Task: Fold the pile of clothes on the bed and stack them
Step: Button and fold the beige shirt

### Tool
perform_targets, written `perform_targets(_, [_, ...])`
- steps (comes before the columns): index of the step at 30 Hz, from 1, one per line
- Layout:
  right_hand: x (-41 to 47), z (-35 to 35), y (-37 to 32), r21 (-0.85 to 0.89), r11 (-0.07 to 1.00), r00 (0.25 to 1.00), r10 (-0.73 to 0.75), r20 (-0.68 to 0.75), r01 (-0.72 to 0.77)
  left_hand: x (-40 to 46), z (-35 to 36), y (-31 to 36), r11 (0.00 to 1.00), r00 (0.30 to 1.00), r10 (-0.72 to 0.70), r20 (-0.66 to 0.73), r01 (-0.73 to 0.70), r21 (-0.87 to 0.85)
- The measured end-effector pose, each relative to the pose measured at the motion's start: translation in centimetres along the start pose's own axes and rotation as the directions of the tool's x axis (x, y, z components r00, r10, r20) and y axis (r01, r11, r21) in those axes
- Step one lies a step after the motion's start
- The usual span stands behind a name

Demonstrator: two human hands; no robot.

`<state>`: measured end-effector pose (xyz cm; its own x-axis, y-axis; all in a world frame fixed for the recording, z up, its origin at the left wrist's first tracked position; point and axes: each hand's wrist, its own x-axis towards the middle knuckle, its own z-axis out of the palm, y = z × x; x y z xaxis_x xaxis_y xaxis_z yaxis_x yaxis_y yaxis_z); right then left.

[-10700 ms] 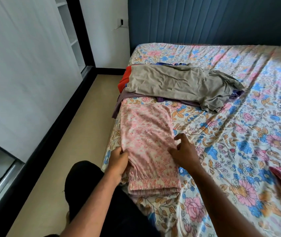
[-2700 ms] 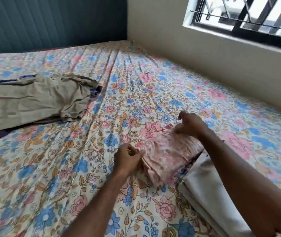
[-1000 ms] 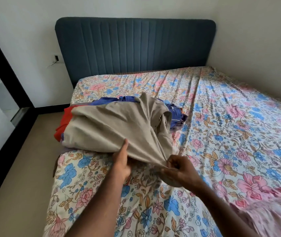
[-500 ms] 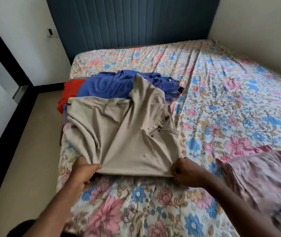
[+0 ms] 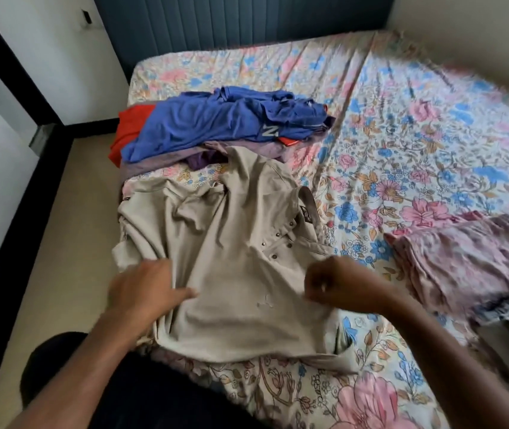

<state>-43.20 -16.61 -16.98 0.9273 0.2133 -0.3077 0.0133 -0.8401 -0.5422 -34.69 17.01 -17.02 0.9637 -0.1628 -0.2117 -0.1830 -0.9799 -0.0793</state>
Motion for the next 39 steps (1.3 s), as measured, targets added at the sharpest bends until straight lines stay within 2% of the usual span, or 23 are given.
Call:
perform_targets(1, [1.5,-0.1,-0.5,0.007,1.000,0.980,-0.004,-0.197,0.006,1.1,0.0,1.5,0.984,0.990,0.090,-0.112,-0.106,-0.140])
perform_targets(2, [3.2,0.2,-0.9,0.045,0.998,0.941,-0.016,-0.339,0.033,2.2,0.2,3.4,0.915,0.960,0.191,-0.207,-0.250,-0.317])
perform_targets(3, [4.8,0.6,-1.2,0.070,0.995,0.917,-0.032,-0.398,0.065,3.1,0.4,5.4,0.799,0.915,0.280,-0.289,-0.389,-0.459])
perform_targets(4, [6.3,1.1,-1.5,0.057,0.995,0.921,-0.056,-0.386,0.084,4.0,0.9,7.0,0.698,0.874,0.354,-0.332,-0.483,-0.528])
perform_targets(5, [7.6,1.9,-1.5,0.001,0.998,0.944,-0.054,-0.324,0.057,4.7,1.7,8.4,0.657,0.851,0.414,-0.324,-0.526,-0.541])
perform_targets(7, [8.8,3.6,-1.0,-0.210,0.977,0.977,0.001,-0.211,-0.046,5.6,4.3,9.5,0.738,0.872,0.441,-0.213,-0.487,-0.467])
perform_targets(9, [8.4,4.5,-0.1,-0.316,0.940,0.968,0.050,-0.246,-0.129,5.4,7.0,8.7,0.818,0.900,0.415,-0.134,-0.433,-0.379])
perform_targets(10, [8.0,4.6,0.4,-0.313,0.936,0.961,0.074,-0.267,-0.159,5.1,8.1,8.1,0.831,0.901,0.406,-0.154,-0.434,-0.348])
perform_targets(12, [7.2,4.3,1.6,-0.172,0.967,0.953,0.140,-0.267,-0.190,4.8,9.2,7.5,0.853,0.900,0.392,-0.189,-0.433,-0.292])
perform_targets(14, [7.2,3.8,2.6,0.090,0.981,0.932,0.190,-0.309,-0.170,4.7,9.3,7.7,0.871,0.911,0.374,-0.174,-0.409,-0.273])
perform_targets(15, [7.6,3.5,2.7,0.213,0.965,0.890,0.227,-0.395,-0.152,4.8,9.1,7.7,0.877,0.917,0.362,-0.165,-0.395,-0.275])
perform_targets(17, [8.9,2.7,2.1,0.356,0.918,0.751,0.358,-0.555,-0.174,4.9,9.0,7.8,0.879,0.924,0.358,-0.134,-0.382,-0.284])
perform_targets(18, [9.7,2.4,1.7,0.367,0.902,0.704,0.414,-0.578,-0.229,4.9,9.0,7.8,0.880,0.926,0.358,-0.121,-0.378,-0.289])
perform_targets(19, [10.4,2.2,1.2,0.348,0.893,0.690,0.444,-0.572,-0.287,4.9,9.0,7.7,0.879,0.926,0.358,-0.117,-0.377,-0.293])
perform_targets(23, [12.5,1.5,0.0,0.272,0.902,0.702,0.432,-0.567,-0.336,4.7,9.2,7.7,0.881,0.927,0.349,-0.137,-0.374,-0.288])
perform_targets(27, [12.8,1.5,0.3,0.312,0.883,0.659,0.470,-0.587,-0.351,3.9,9.6,7.4,0.898,0.938,0.314,-0.151,-0.344,-0.275])
perform_targets(30, [11.2,3.0,0.7,0.232,0.901,0.637,0.424,-0.644,-0.366,3.4,10.1,7.2,0.897,0.935,0.309,-0.175,-0.348,-0.272])
perform_targets(35, [9.2,4.9,1.7,0.051,0.937,0.692,0.290,-0.661,-0.345,3.6,9.9,6.8,0.900,0.924,0.336,-0.184,-0.373,-0.226])
perform_targets(37, [9.7,4.7,2.1,0.075,0.943,0.693,0.291,-0.660,-0.324,3.2,9.7,6.4,0.886,0.904,0.316,-0.289,-0.390,-0.251])
perform_targets(38, [10.0,4.7,2.4,0.090,0.942,0.687,0.298,-0.662,-0.322,2.9,9.7,6.0,0.879,0.883,0.244,-0.401,-0.376,-0.294])
perform_targets(39, [10.0,4.6,2.6,0.118,0.943,0.674,0.306,-0.673,-0.310,2.6,9.6,5.3,0.888,0.855,0.102,-0.509,-0.308,-0.340])
